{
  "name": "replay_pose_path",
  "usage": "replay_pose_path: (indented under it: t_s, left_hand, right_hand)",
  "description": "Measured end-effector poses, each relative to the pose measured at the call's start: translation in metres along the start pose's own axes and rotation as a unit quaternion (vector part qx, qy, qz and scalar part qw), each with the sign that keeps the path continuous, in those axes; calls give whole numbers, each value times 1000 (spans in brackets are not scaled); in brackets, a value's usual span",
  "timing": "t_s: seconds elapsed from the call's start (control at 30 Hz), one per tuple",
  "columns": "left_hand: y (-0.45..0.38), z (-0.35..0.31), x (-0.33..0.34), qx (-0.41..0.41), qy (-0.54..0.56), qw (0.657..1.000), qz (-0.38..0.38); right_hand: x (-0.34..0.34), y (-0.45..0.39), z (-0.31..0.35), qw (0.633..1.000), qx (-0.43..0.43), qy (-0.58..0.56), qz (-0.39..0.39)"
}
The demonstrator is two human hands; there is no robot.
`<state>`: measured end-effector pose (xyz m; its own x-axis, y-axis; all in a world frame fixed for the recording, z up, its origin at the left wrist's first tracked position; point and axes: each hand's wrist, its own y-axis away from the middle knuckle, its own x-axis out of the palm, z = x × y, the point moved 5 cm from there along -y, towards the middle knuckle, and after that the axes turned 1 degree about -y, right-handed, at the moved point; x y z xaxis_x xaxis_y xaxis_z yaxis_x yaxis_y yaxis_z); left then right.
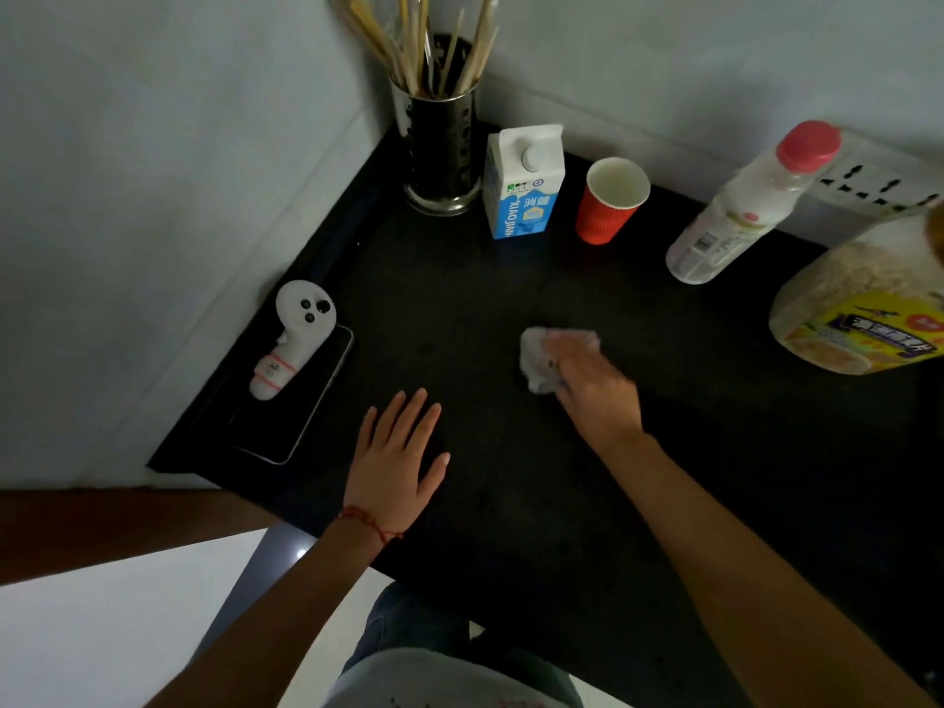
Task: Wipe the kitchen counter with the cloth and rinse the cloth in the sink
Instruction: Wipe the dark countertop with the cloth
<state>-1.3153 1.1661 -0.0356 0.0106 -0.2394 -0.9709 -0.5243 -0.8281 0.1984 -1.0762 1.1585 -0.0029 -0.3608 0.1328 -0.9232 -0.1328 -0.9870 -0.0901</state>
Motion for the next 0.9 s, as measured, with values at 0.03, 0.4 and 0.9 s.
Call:
replay_pose_path:
  t_s: [0.03, 0.4, 0.9]
  left_hand:
    - [0, 0, 1, 1, 3, 1000, 0]
    - [-1, 2, 4, -2, 9, 1000, 0]
    - [-1, 1, 3, 3, -21, 1000, -20]
  right_hand:
    - [-2, -15, -4, 998, 67, -11, -7]
    - [11, -34, 15, 994, 101, -42, 10]
    - [24, 16, 56, 998, -59, -17, 8]
